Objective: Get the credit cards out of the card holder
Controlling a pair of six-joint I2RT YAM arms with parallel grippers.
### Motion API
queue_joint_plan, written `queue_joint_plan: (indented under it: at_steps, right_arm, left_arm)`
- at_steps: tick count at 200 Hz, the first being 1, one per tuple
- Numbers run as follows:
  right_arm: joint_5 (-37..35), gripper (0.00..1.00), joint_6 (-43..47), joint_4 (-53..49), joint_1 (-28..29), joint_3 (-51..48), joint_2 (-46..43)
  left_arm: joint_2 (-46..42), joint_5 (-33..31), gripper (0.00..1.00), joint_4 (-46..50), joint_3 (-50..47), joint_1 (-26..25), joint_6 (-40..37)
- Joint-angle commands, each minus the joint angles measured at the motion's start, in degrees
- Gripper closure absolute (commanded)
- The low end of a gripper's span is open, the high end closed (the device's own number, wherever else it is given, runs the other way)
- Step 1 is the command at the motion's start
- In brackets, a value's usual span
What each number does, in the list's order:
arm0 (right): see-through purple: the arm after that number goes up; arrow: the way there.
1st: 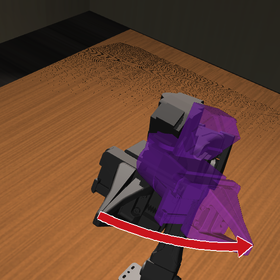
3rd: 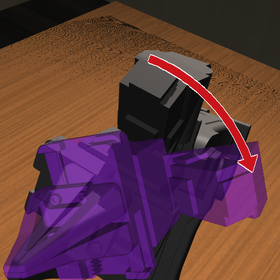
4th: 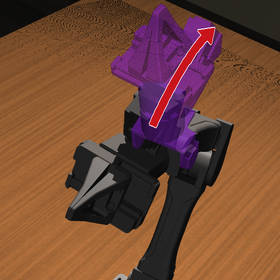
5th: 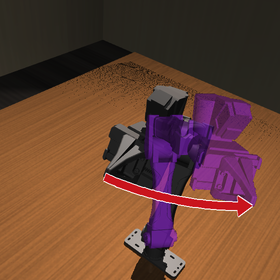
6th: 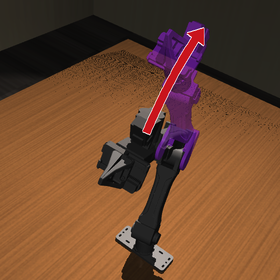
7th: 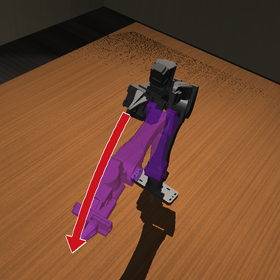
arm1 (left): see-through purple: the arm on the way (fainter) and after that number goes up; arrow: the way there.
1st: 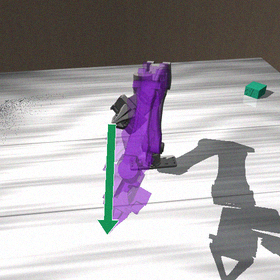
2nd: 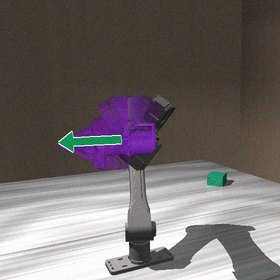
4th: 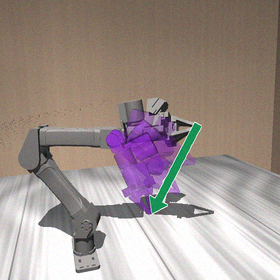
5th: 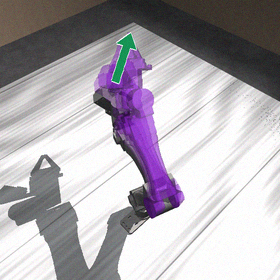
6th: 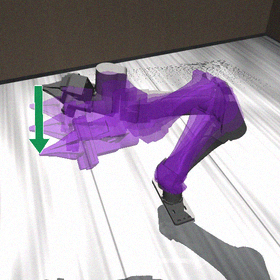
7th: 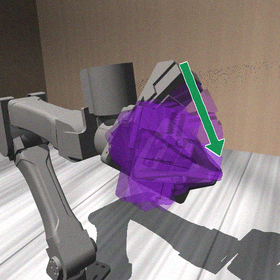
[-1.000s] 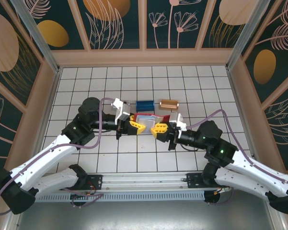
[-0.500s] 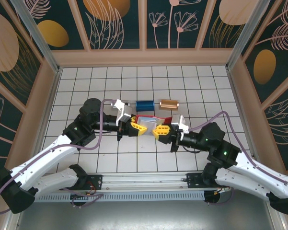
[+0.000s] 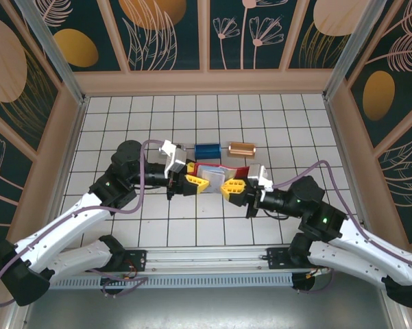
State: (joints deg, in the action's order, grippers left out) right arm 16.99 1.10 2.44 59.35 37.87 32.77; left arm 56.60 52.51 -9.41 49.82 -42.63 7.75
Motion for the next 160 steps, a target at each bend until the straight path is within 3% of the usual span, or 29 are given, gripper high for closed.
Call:
queue_joint_plan:
  at_steps: [1,23,59,88,160]
  right_arm:
    - [-1.4,1.0,0.7,1.1,0.3,0.2,-2.1]
    - [-2.1,1.0,0.6,1.4,0.2,0.0,-2.7]
    - [-2.3,1.0,0.7,0.7,0.2,0.2,-3.1]
    - [-1.7,1.0,0.7,0.7,0.2,0.2,-3.6]
    - [1.2,1.0,1.1,0.6,0.2,0.6,-5.1]
  left_arm:
    - [-1.0,1.5,0.68,-3.5,-0.1,0.4,0.5]
    - [-0.9,2.9,0.67,-3.3,0.2,0.4,0.3]
    - [-1.2,4.6,0.79,-3.1,0.2,0.4,-0.5]
    - [-1.2,6.3,0.8,-3.0,0.7,0.4,-0.7]
    - [-2.5,7.2,0.66,-2.7,1.0,0.4,-1.6]
